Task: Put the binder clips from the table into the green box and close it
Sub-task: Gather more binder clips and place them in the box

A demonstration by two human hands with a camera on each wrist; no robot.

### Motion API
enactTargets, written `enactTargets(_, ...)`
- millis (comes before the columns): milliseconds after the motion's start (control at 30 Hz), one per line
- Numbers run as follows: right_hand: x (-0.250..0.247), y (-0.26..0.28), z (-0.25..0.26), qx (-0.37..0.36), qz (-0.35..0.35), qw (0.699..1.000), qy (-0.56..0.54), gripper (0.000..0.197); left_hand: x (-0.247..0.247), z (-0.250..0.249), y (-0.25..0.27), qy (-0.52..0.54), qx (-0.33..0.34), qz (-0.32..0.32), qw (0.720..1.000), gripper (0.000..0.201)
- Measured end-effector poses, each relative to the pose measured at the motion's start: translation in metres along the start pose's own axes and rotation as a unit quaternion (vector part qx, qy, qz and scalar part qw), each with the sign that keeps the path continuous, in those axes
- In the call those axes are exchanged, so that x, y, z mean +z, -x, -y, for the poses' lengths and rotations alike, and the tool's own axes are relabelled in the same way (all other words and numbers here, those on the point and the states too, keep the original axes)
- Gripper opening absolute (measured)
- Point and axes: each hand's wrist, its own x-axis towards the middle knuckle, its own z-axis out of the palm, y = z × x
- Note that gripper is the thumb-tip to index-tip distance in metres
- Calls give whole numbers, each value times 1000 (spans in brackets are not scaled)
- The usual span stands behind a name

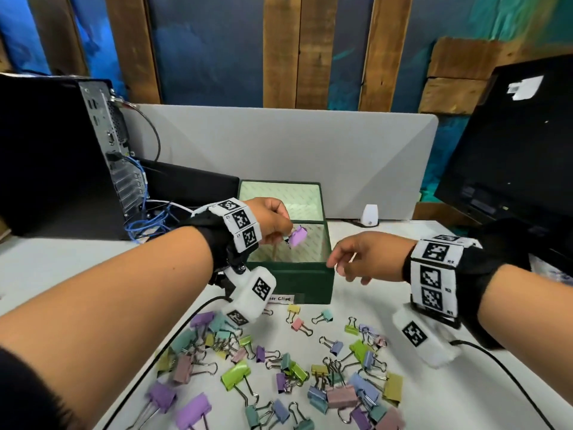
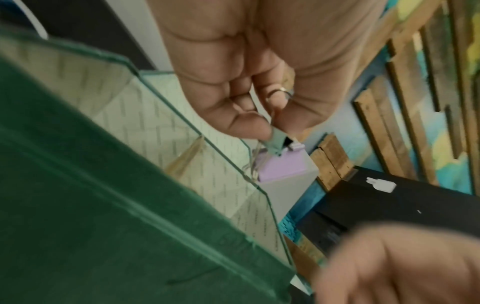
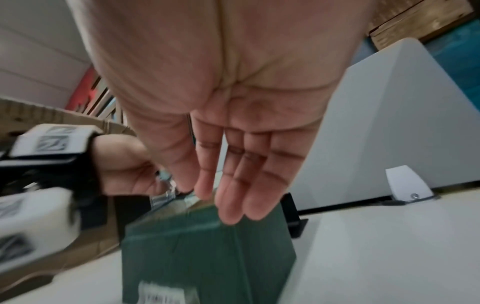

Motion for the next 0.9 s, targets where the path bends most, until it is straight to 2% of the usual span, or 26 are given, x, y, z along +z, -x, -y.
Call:
enactTargets(67, 4, 10, -5, 11, 41, 999, 31, 22, 3, 0, -3, 34, -15, 4, 999, 31)
enactTargets(133, 6, 13, -7, 4, 18, 999, 38, 19, 6, 1, -1, 74, -18, 35, 996, 32)
enactTargets(167, 6, 13, -7, -3, -10, 1000, 22, 19, 6, 1, 1, 98, -14, 50, 994, 33)
enactTargets(233, 4, 6, -4, -22, -61, 996, -53, 32, 8, 1, 7, 132, -1, 75, 988, 33)
enactTargets(300, 3, -4, 4, -40, -77, 985, -146, 39, 9, -2, 13, 149, 13, 96, 984, 32)
enactTargets(400, 4, -17, 20, -80, -72, 958, -265, 18, 9, -8, 19, 152, 26, 109, 982, 32)
enactTargets(467, 4, -23, 26, -89, -77, 957, -266, 13, 6, -11, 20, 145, 33, 92, 985, 32)
enactTargets(533, 0, -27, 23, -69, -78, 965, -242, 14, 1, -10, 15, 101, 38, 54, 993, 31)
enactTargets(600, -6, -30, 14, -28, -96, 971, -218, 14, -2, -6, 11, -20, 49, -3, 999, 33)
enactTargets(667, -13, -30, 4, 7, -141, 967, -214, 14, 4, -5, 11, -157, 72, -24, 985, 34)
enactTargets(767, -21, -31, -4, 33, -199, 953, -227, 14, 18, -3, 13, -309, 109, 8, 945, 28)
enactTargets(833, -25, -34, -3, 40, -221, 945, -240, 18, 19, -1, 15, -334, 119, 17, 935, 22)
enactTargets(900, -28, -43, 2, 37, -235, 941, -240, 21, 10, 0, 21, -305, 119, 5, 945, 16)
